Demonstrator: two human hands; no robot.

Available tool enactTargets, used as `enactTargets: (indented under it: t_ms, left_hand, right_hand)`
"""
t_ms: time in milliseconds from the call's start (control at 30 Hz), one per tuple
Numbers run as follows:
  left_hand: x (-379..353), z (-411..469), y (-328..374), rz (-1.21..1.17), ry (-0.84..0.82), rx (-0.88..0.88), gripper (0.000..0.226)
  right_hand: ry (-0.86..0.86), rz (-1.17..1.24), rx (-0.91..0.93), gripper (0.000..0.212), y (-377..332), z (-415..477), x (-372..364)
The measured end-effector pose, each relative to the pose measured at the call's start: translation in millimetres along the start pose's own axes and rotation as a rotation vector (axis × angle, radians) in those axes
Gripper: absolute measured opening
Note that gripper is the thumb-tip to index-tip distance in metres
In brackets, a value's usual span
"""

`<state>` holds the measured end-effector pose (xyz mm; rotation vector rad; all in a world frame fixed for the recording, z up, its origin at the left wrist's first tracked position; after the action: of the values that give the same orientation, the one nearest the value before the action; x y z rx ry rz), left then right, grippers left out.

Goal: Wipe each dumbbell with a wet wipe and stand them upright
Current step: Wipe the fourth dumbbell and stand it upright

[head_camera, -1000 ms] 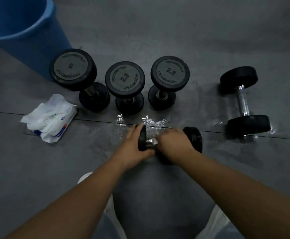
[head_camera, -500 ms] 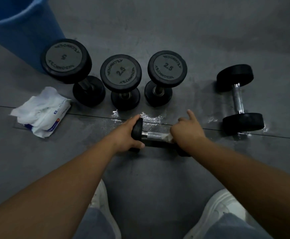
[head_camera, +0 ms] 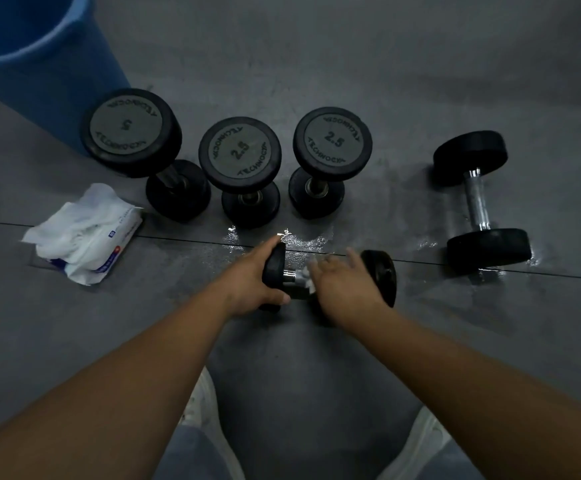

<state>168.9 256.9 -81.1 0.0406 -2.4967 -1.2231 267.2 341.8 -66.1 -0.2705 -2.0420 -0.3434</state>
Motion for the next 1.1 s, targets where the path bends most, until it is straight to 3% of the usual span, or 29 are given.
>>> enactTargets:
  t_ms: [133,233,333,400,467,533,633,700,733,833,900,967,1100]
  left_hand:
    - [-0.7,0.0,-1.1,0.0,-0.012,-0.011,0.115]
    - [0.1,2.1,-2.0,0.003,-0.015,0.008,0.115]
    - [-0.2,3.3,-2.3,0.011,-0.015,0.007,0.116]
    - [-0.5,4.3,-5.5,0.002,-0.017,0.015,0.116]
    - [-0.8,6.6,-7.6,-0.018,-0.041,0.033,0.116]
    - [-0.8,7.9,-8.1,-0.024,-0.061,0.054,0.118]
    - [-2.8,7.8,-10.9,-0.025,-0.109,0.087,0.125]
    - [-5.3,9.6,-15.9,-0.053,-0.148,0.106,0.132]
    - [-6.2,10.7,-18.3,-0.057,-0.163,0.115,0.133]
    - [-6.9,9.8,-20.4,-0.06,-0.156,0.103,0.129]
    - [-9.3,6.2,-20.0,-0.055,-0.125,0.072,0.124]
    - [-6.9,4.3,-18.4,-0.046,-0.094,0.048,0.124]
    - [-5.0,2.9,-16.1,-0.003,-0.077,0.026,0.124]
  right_hand:
    - [0.035,0.031,0.056,0.052,5.4,1.3,-8.4]
    - [0.005,0.023,-0.054,0.048,1.6,5.2,-6.5]
    - [0.114,0.132,0.056,0.036,-41.6,6.2,9.5]
    - [0.123,0.223,0.024,0.029,-30.8,6.9,10.3]
    - [0.119,0.203,-0.106,0.038,-14.5,4.1,3.4]
    - [0.199,0.262,-0.098,0.047,-29.6,-6.4,6.5]
    - [0.231,0.533,-0.047,0.035,-41.6,-27.2,11.4]
    - [0.226,0.722,-0.283,0.034,-19.1,-45.5,1.0]
    - [0.164,0.987,-0.508,0.033,-6.7,-51.9,-17.4]
    - [-0.207,2.192,-1.08,0.024,-42.6,-37.0,-73.9]
    - [-0.195,2.641,-1.272,0.026,-53.4,-19.7,-76.4]
    - [-0.173,2.773,-1.323,0.034,-56.6,-23.3,-61.9]
    - [-0.266,2.732,-1.297,0.038,-59.4,-31.3,-53.9]
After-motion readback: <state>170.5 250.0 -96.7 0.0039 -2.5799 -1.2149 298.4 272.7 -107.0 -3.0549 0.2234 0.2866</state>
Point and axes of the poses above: each hand's wrist, its own z-axis towards the middle knuckle, its own x-axis out of the back of the hand, y = z × x, the point moved 10 cm from there along z, towards the middle knuckle, and after that the axes turned 9 degrees about -z, right-handed, at the moved point
